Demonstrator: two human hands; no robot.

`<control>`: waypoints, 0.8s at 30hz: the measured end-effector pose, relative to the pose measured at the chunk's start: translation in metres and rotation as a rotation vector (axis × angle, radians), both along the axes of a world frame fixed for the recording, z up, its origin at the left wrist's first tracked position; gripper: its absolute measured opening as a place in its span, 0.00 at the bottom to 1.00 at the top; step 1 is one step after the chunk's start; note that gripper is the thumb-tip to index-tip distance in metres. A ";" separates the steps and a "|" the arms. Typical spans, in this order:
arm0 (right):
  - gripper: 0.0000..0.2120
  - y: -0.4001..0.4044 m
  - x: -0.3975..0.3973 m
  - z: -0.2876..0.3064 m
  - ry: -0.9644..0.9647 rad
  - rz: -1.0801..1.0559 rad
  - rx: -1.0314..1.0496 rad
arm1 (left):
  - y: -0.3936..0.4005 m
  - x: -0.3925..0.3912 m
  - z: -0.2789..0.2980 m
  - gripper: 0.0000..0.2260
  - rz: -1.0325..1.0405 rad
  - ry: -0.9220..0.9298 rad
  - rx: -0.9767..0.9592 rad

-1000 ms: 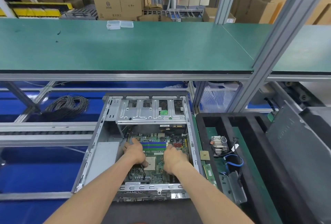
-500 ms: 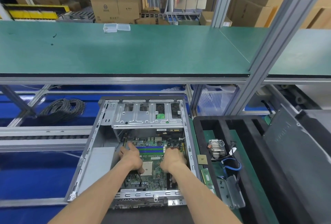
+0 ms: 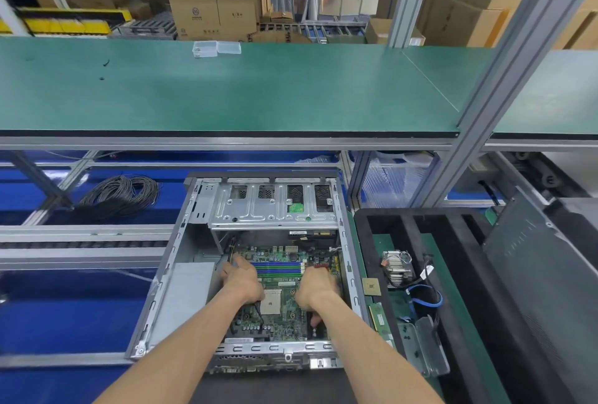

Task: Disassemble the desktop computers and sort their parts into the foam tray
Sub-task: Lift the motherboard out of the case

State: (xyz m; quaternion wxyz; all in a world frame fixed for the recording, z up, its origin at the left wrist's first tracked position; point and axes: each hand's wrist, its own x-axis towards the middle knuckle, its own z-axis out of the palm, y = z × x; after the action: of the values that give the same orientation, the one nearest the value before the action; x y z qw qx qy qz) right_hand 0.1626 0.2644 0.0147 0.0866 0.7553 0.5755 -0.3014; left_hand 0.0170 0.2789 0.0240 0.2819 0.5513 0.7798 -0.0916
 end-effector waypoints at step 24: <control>0.10 -0.003 -0.001 0.007 -0.036 0.000 0.148 | 0.003 -0.007 0.006 0.30 0.112 -0.200 0.112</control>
State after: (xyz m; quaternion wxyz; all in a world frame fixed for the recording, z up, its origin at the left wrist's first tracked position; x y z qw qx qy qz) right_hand 0.1614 0.2616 0.0221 0.0410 0.7649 0.5947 -0.2442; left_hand 0.0102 0.2824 0.0296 0.3316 0.5282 0.7813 0.0235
